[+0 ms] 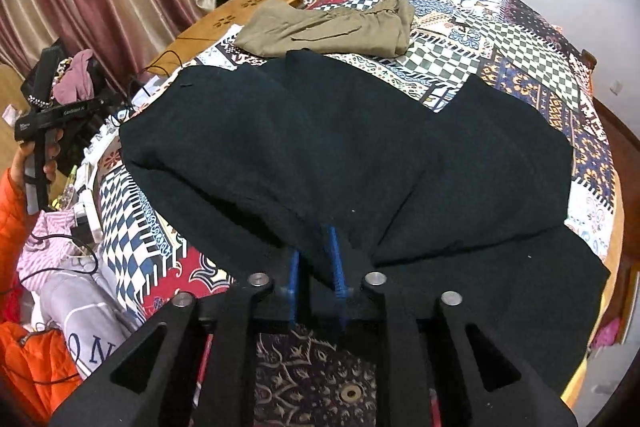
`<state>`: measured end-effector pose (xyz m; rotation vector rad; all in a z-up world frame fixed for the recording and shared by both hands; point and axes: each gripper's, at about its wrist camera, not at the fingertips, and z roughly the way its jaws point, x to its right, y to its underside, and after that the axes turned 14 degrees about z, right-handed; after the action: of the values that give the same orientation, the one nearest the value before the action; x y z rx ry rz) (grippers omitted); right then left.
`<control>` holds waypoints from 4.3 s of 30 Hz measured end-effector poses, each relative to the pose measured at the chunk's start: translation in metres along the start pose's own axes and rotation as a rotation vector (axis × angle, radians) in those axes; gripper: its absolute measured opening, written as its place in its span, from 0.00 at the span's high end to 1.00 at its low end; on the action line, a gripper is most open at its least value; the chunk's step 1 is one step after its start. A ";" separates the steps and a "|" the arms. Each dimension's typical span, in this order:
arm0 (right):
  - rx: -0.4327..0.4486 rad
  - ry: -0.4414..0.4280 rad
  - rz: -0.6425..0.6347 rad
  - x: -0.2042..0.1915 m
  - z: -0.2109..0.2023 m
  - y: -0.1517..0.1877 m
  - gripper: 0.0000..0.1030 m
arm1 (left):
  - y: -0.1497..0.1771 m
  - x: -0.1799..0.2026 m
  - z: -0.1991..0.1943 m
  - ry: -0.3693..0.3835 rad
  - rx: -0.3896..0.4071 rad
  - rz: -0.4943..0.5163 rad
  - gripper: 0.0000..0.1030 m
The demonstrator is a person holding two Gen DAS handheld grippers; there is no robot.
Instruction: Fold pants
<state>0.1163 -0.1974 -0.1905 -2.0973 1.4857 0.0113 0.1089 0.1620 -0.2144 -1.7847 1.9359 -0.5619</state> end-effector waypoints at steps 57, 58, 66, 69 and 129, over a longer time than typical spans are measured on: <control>-0.001 0.132 0.219 0.157 0.124 -0.176 0.89 | -0.160 0.160 0.120 0.107 0.030 0.274 0.37; 0.006 0.126 0.225 0.157 0.120 -0.176 0.89 | -0.159 0.160 0.118 0.107 0.031 0.274 0.37; 0.176 0.084 0.253 0.152 0.039 -0.168 0.90 | -0.157 0.171 0.091 0.116 0.045 0.289 0.37; 0.251 0.086 0.261 0.153 -0.004 -0.159 0.90 | -0.155 0.180 0.080 0.127 0.051 0.298 0.35; 0.221 0.263 0.668 0.286 -0.032 0.037 0.59 | -0.091 0.263 0.039 0.117 -0.010 0.417 0.17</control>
<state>0.1840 -0.4680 -0.2709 -1.3922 2.1732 -0.1740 0.1883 -0.1075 -0.2071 -1.3173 2.3068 -0.5175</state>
